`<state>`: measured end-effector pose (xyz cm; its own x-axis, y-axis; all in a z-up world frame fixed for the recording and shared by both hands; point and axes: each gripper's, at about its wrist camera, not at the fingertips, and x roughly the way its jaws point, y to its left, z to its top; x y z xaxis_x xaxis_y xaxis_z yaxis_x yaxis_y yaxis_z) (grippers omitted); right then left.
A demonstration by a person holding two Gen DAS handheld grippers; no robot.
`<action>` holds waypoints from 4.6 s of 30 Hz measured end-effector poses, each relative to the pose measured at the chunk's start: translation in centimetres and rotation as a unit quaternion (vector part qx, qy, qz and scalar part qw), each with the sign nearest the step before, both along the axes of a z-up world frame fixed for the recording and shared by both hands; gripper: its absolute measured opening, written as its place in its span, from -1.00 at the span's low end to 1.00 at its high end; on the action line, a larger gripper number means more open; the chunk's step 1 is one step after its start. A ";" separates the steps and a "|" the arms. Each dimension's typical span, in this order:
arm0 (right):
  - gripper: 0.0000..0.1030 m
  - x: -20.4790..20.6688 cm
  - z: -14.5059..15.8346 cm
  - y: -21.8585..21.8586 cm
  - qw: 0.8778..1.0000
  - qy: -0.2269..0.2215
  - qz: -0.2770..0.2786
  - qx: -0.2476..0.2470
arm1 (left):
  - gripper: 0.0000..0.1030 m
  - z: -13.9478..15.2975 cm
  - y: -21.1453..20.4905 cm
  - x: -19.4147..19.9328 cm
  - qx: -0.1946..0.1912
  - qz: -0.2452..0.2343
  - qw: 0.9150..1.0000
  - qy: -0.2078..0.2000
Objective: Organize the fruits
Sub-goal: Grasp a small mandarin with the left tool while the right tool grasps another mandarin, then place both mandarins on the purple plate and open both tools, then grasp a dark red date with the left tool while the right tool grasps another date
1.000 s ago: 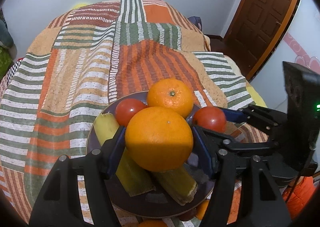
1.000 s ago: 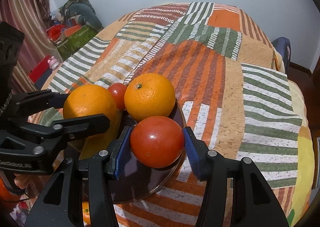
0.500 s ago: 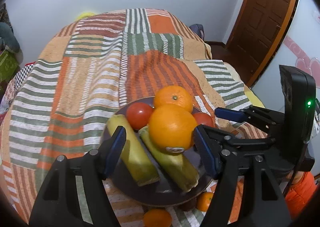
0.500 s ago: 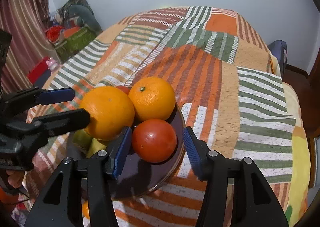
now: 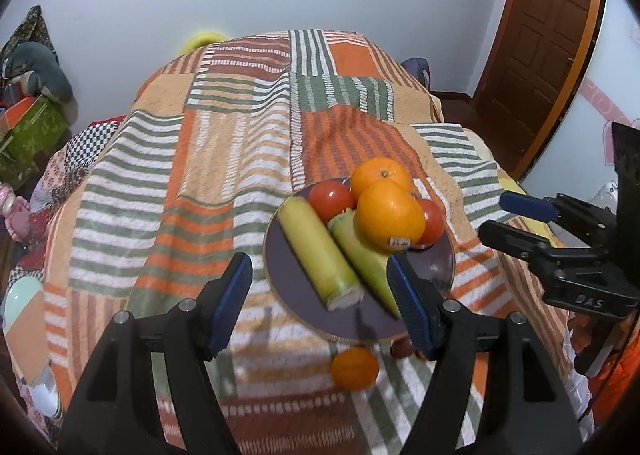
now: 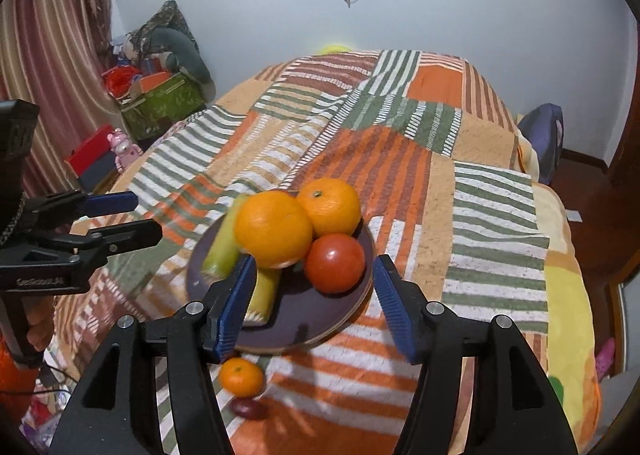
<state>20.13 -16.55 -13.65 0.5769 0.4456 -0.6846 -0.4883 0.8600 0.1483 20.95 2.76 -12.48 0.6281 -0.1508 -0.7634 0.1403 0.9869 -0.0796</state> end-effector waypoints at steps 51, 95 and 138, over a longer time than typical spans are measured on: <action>-0.36 -3.1 -4.8 2.5 0.996 0.075 0.050 0.000 | -0.28 -6.0 -0.8 -2.6 -0.047 -0.019 0.995 0.081; -0.16 1.2 -6.1 2.3 0.997 0.073 0.026 -0.015 | 0.02 -7.3 -2.4 0.7 -0.032 -0.033 0.995 0.091; -0.58 -2.3 -8.2 3.3 0.989 0.106 0.105 -0.009 | -0.03 -8.6 -3.2 -2.8 -0.034 -0.054 0.991 0.119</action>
